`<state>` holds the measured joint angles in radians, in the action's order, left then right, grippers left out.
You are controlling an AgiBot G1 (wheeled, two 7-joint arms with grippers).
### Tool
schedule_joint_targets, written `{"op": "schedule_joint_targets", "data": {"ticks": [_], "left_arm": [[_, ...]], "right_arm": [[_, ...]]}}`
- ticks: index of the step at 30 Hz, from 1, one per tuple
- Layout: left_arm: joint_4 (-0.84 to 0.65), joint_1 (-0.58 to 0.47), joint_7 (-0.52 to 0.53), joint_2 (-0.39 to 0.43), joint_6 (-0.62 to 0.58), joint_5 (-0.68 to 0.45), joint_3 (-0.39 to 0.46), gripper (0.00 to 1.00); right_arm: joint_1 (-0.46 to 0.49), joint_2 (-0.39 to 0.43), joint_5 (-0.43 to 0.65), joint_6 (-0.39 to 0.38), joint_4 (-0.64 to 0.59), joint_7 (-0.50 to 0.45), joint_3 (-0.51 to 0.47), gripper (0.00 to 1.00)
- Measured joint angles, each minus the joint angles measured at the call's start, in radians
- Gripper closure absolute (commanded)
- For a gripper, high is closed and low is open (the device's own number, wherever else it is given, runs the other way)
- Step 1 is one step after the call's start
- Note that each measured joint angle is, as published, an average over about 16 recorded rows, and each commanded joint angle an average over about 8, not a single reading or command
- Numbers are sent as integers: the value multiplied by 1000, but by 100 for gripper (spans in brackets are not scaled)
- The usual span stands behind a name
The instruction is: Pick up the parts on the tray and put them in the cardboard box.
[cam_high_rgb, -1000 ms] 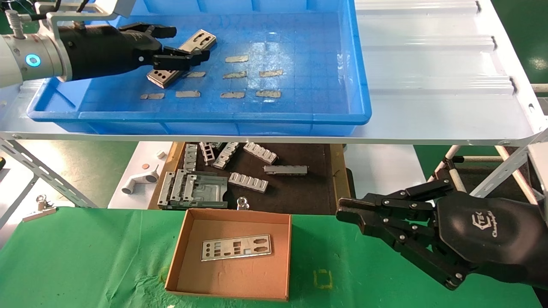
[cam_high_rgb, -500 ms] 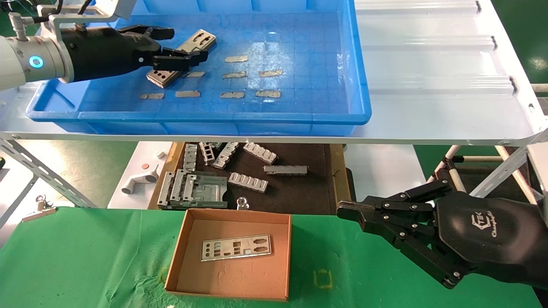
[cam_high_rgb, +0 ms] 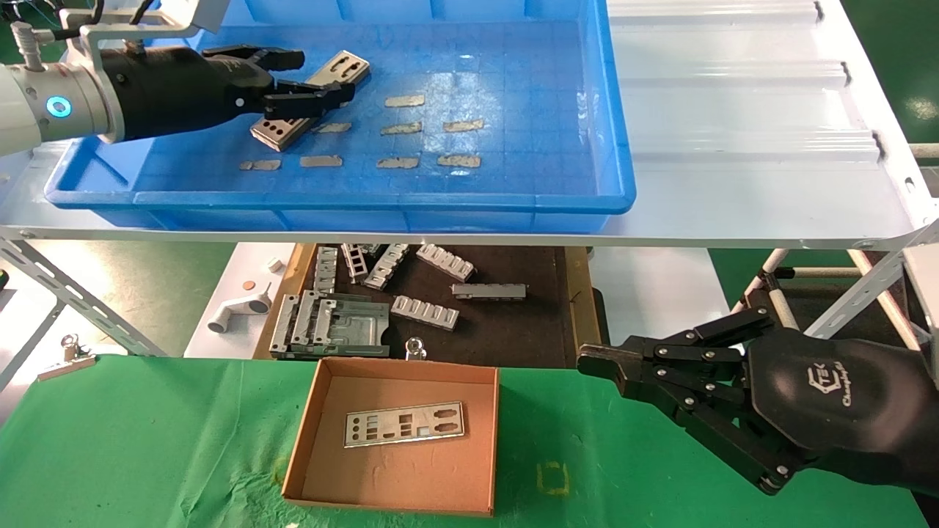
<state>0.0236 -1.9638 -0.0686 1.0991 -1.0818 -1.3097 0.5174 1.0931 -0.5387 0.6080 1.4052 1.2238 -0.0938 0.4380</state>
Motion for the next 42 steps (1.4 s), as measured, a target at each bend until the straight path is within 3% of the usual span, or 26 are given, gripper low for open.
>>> {"op": "schedule_joint_targets", "data": {"ticks": [28, 35, 42], "left_arm": [[-10, -16, -23, -8, -14, 18, -13, 100], [19, -42, -51, -42, -114, 34, -23, 100], [80, -69, -101, -98, -309, 47, -27, 100]], "right_arm": [[0, 0, 0, 0, 0, 0, 0, 100], [0, 0, 0, 0, 0, 0, 0, 100], [0, 0, 0, 0, 0, 0, 0, 100]]}}
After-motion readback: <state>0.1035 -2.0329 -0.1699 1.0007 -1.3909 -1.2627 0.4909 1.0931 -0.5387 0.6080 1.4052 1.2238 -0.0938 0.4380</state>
